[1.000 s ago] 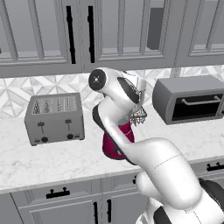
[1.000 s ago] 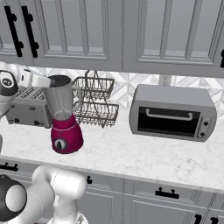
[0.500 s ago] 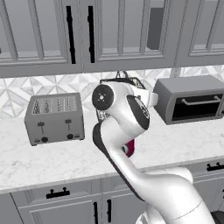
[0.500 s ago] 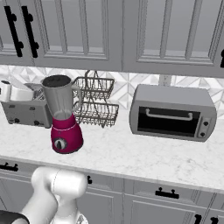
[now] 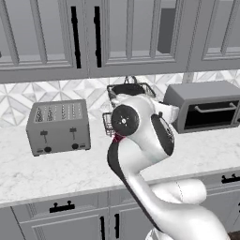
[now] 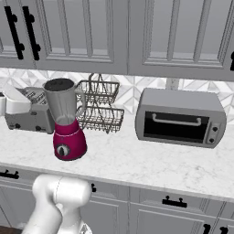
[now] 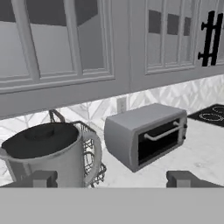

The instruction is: Close the lid blender by securely placing the lid on top.

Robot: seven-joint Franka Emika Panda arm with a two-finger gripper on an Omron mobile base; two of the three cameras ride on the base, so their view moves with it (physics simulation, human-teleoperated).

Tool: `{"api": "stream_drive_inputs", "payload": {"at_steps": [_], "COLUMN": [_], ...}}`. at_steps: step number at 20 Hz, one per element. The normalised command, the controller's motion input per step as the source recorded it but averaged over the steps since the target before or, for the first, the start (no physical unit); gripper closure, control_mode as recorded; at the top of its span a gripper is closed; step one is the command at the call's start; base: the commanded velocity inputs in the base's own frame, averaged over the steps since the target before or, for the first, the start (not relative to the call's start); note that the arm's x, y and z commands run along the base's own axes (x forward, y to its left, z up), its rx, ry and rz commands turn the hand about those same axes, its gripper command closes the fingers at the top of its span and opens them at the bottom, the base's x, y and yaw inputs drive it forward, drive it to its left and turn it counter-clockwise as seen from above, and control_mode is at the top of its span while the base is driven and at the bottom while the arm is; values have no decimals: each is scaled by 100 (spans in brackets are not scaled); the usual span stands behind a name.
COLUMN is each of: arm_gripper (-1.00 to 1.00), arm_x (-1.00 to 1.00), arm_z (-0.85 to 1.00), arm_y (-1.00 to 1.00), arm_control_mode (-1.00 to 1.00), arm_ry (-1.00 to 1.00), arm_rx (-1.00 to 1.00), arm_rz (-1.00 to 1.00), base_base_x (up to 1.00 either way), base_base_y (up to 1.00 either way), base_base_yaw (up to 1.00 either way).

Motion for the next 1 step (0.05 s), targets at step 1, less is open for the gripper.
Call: {"api": "stream_drive_inputs", "payload": {"at_steps": [1], "arm_gripper": [-100], "arm_x": [0], "arm_z": [0], "arm_y": [-15], "arm_control_mode": [-100], "arm_ry": [0], "arm_rx": [13], "arm_rz": [0], "base_base_x": [0], "base_base_y": [0], "base_base_yaw": [0]}}
